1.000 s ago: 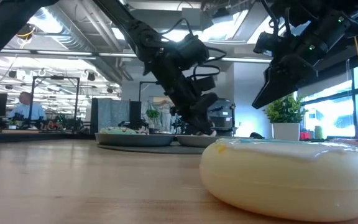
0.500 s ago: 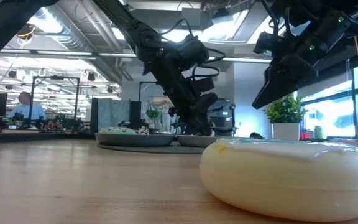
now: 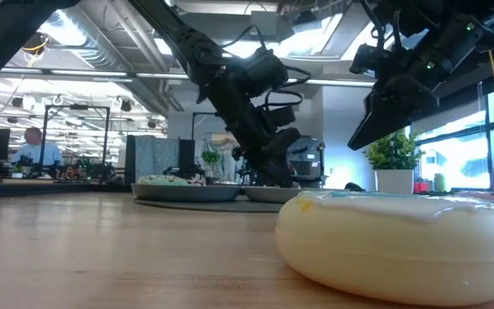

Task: Pick & Place donuts
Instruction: Put the small brown doughnut on the gray plate, then put the small blue doughnut on the gray plate

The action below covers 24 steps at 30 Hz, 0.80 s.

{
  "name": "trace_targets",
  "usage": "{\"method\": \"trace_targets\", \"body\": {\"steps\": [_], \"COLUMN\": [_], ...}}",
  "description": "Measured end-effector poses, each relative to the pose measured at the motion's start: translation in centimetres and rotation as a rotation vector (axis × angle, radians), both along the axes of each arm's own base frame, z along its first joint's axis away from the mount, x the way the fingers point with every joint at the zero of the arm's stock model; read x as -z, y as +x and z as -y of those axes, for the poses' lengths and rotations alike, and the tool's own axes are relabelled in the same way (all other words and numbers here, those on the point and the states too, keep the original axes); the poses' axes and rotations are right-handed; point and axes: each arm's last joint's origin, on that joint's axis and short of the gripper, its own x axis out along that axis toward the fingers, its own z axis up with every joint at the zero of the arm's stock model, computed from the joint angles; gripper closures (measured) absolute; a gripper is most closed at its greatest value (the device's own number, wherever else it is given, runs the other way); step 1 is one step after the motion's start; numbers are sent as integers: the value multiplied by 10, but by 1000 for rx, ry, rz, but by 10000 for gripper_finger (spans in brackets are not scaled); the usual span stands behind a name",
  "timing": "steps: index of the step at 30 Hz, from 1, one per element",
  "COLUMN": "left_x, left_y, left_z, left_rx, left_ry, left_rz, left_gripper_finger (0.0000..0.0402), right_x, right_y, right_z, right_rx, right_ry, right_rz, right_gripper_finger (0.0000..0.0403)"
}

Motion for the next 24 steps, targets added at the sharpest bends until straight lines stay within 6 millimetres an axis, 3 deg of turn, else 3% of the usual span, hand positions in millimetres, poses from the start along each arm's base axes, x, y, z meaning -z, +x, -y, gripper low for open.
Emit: {"method": "trace_targets", "body": {"steps": [9, 13, 19, 24], "left_x": [-39, -59, -65, -57], "left_y": [-18, -29, -41, -61], "left_z": [4, 10, 46, 79], "left_rx": [-2, -18, 138, 219], "left_ry": [-7, -30, -105, -102], "left_rz": [-35, -42, 49, 218], "left_gripper_finger": [281, 279, 283, 281], "right_x": [-2, -20, -45, -44], "right_y": [0, 2, -19, -44], "right_z": [0, -5, -41, -89], "right_rx": [3, -6, -71, -173], "right_ry": [2, 24, 146, 299], "right_rz": [-4, -20, -222, -320], "right_gripper_finger": [275, 275, 275, 275]}}
